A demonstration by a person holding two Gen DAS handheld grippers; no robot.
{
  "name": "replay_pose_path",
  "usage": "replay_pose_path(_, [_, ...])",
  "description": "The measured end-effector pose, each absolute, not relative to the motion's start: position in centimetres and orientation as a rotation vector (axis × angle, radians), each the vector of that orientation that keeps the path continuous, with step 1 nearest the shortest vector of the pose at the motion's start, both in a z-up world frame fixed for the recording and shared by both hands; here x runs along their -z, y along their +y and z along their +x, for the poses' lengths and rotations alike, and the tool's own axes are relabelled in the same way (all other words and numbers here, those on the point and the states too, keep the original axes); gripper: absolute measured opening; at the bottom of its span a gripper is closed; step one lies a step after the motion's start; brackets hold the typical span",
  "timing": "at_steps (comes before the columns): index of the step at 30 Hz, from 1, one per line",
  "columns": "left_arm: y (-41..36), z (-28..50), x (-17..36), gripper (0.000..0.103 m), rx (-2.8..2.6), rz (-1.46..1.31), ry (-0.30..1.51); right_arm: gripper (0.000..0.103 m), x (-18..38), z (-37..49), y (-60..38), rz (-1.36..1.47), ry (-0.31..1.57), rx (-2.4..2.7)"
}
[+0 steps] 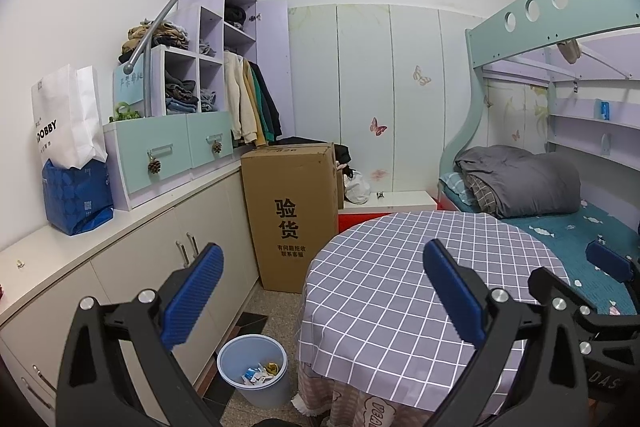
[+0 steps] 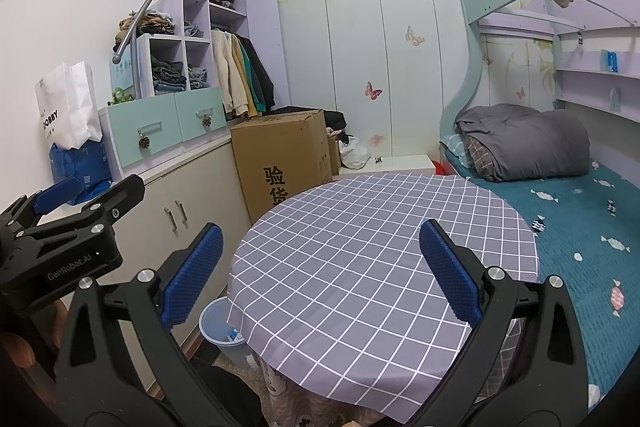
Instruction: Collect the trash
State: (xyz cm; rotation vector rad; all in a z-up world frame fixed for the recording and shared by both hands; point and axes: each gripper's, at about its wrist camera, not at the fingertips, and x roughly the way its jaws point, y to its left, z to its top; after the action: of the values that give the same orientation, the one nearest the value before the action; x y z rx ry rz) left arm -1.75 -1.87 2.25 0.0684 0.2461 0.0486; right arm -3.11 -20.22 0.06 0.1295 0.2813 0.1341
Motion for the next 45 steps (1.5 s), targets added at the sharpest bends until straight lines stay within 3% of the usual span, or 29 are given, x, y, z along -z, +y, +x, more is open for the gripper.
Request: replay_pose_path(45, [-1.83, -1.64, -2.02, 0.098, -0.046, 0.071, 0.250, 0.096, 0.61, -2.88, -20.01, 0.129, 0.296, -0.144])
